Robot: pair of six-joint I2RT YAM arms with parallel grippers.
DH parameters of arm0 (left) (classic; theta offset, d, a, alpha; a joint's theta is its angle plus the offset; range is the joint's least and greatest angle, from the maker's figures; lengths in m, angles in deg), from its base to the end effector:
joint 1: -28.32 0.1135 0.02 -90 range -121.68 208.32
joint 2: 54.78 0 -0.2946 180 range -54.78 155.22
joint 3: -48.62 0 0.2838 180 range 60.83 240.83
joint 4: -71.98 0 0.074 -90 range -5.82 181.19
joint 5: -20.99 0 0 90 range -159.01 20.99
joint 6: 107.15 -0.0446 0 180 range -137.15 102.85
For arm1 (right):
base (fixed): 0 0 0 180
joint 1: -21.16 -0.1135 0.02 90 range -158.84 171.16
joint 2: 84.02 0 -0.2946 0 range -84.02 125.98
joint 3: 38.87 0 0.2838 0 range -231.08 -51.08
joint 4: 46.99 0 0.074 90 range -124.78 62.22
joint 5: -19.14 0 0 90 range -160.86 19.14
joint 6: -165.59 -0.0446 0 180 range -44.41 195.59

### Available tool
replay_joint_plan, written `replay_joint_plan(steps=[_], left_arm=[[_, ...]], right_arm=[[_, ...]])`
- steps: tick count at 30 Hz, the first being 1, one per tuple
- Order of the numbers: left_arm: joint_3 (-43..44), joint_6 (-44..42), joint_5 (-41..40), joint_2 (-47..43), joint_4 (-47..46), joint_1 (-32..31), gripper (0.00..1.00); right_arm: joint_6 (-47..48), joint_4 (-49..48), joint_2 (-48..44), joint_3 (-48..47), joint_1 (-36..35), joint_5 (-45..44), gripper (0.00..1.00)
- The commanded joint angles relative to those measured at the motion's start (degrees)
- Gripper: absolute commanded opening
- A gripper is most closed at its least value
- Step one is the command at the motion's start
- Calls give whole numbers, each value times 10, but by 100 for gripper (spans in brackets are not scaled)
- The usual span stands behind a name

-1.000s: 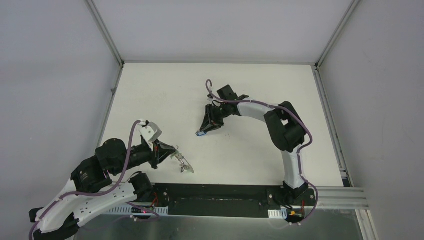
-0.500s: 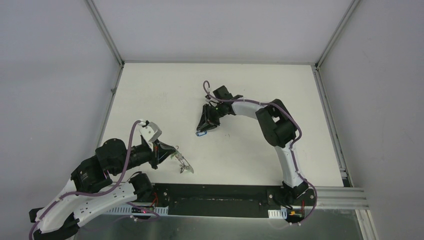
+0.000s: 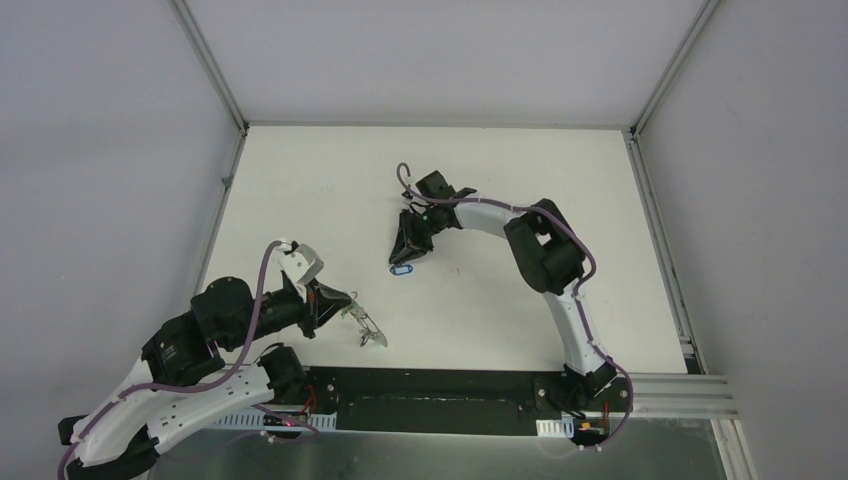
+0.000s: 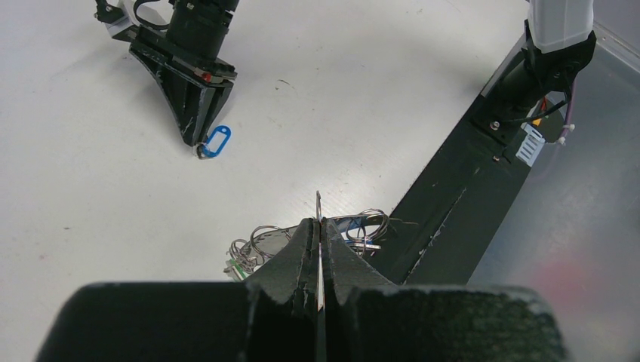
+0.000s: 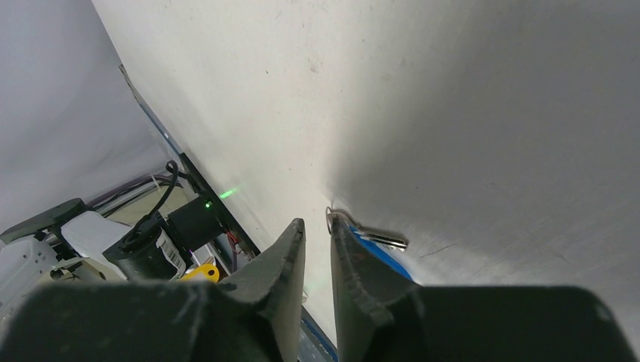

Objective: Put the keys on the keyring

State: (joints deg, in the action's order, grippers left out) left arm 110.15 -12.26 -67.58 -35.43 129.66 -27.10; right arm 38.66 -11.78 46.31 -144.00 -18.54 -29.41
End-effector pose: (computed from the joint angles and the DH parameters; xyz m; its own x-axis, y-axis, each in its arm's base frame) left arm 0.0369 -0.0555 0.3700 -0.2224 0.1725 -0.9596 0.8208 0.5643 -0.0888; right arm 0.3816 0.3552 0.1238 -0.9736 -0.2230 -0.0489 -0.1818 0.6278 0.7568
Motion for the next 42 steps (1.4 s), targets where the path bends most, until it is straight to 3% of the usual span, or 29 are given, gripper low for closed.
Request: replay_joint_plan(steps=[1,6,11,23,29,32,37,42], left_arm=[[11,-3,-12,-8,-16,1,0],[13,-3,-12,-10,-14,0,0],[15,-3,-12,-11,-11,0,0],[19,-4,-12,-10,-7,0,0],[18,-4,-12,-12,-4,1,0],[18,-4,-12,-13,-4,1,0],[18,-4,-12,-16,-2,1,0],[19,-4,-12,-17,-1,0,0]], right_arm=[[12,-3,-17,-13,-5,7,19],[28,19,-16,-16,-6,-3,18],[43,29,-15,-16,-11,-5,8],[62,52,1,-42,-28,-22,16],[63,47,1,-49,-36,-20,5],[73,56,4,-52,-38,-25,7],[91,64,0,-47,-39,-38,21],[102,74,0,-51,-44,-51,26]])
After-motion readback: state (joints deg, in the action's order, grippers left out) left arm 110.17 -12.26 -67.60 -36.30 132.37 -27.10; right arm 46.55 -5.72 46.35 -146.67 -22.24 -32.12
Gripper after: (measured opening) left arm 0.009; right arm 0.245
